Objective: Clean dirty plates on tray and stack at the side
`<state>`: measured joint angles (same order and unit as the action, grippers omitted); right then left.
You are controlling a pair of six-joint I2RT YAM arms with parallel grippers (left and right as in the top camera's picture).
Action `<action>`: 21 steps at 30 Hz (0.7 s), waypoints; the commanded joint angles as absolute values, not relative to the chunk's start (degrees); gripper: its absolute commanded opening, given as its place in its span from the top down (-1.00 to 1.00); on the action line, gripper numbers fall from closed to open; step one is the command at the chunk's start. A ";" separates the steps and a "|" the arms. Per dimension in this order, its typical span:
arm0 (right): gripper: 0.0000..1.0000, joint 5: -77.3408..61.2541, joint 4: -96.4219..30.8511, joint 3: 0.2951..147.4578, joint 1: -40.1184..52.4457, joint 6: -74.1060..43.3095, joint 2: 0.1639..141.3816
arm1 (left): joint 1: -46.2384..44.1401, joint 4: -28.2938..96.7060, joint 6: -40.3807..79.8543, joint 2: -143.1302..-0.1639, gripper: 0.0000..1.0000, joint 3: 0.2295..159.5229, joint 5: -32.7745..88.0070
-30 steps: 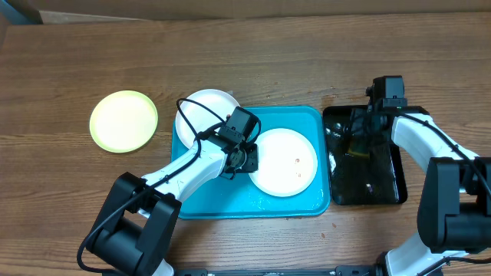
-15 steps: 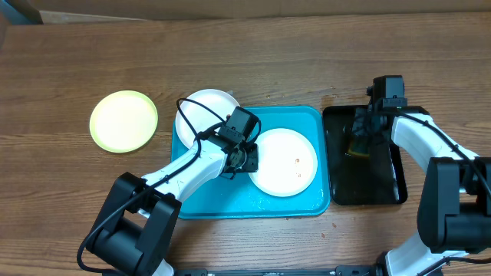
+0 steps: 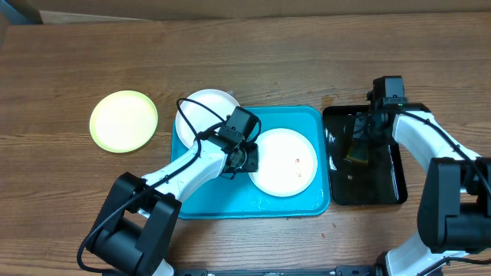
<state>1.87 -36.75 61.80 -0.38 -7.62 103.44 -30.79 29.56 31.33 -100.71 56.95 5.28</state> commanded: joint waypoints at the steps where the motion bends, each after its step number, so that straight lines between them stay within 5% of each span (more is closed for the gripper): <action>1: 0.11 1.85 -38.70 63.11 -0.32 -7.46 102.06 | -31.11 29.52 31.29 -101.16 0.13 56.71 4.47; 11: -0.27 -0.91 -42.19 63.11 -0.34 -7.42 102.06 | -31.09 29.56 31.29 -101.16 0.91 56.71 4.45; 15: -0.47 -2.96 -42.09 63.31 -0.34 -7.22 102.06 | -30.72 29.80 31.29 -101.16 0.92 56.73 3.38; 21: -0.22 -2.90 -44.38 64.64 -0.32 -7.29 102.06 | -27.75 31.33 32.45 -101.14 0.91 56.73 3.53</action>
